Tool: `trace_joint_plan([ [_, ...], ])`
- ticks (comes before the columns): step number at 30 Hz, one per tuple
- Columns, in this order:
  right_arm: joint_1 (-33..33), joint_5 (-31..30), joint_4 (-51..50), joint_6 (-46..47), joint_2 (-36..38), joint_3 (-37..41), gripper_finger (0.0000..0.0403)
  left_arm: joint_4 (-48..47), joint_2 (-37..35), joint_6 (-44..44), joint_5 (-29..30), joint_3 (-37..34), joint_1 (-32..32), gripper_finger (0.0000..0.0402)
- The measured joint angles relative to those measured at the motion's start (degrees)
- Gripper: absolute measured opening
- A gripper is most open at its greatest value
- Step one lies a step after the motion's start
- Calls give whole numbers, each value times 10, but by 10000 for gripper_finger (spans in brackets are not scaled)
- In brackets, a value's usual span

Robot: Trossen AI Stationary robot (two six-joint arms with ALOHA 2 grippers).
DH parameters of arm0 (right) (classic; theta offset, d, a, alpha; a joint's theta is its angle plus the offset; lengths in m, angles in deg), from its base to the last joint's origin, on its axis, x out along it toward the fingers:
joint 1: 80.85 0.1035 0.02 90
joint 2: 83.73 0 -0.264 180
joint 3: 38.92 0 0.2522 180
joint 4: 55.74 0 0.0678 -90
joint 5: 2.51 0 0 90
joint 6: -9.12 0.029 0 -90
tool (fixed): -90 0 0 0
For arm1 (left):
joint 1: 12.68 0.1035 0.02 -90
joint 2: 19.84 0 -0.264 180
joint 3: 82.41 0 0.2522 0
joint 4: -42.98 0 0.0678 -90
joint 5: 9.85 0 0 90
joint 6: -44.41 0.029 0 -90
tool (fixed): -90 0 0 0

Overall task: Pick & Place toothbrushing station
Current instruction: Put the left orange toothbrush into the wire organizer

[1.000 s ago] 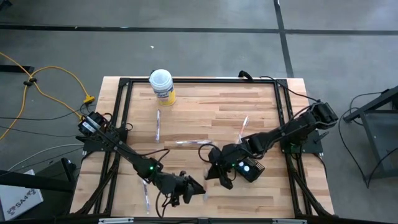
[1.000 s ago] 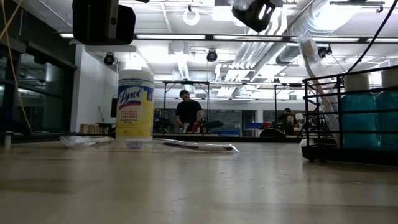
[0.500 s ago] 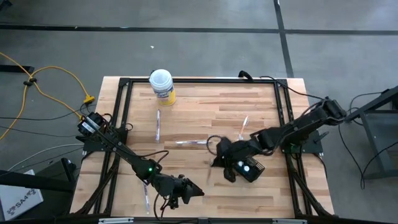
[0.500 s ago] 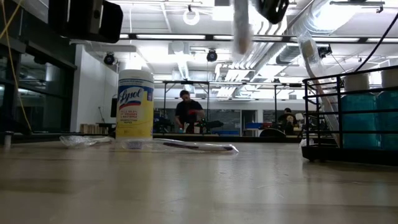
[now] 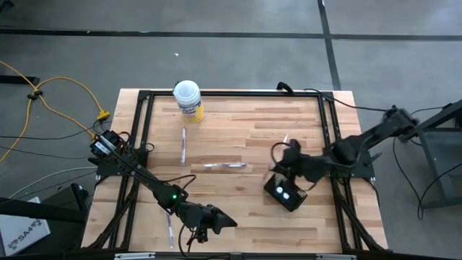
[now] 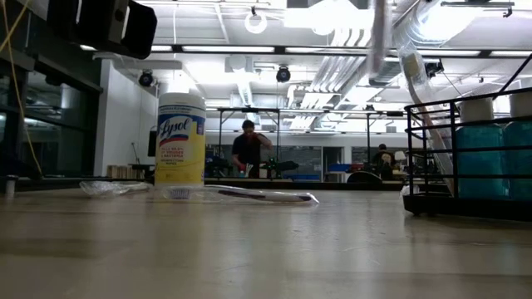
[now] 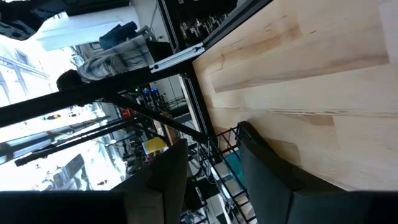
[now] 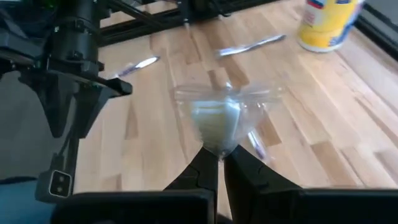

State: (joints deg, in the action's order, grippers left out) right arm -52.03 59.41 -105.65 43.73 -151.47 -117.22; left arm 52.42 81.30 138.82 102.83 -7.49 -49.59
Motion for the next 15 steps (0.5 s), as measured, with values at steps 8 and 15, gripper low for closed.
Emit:
trace_joint_plan([
  [8, 32, -49, -127, 83, 19, 0, 4, 0, 0, -4, 0, 0, 10, 142],
  [15, 35, -54, -148, 91, 19, 0, 3, 4, 0, -19, 1, 0, 16, 142],
])
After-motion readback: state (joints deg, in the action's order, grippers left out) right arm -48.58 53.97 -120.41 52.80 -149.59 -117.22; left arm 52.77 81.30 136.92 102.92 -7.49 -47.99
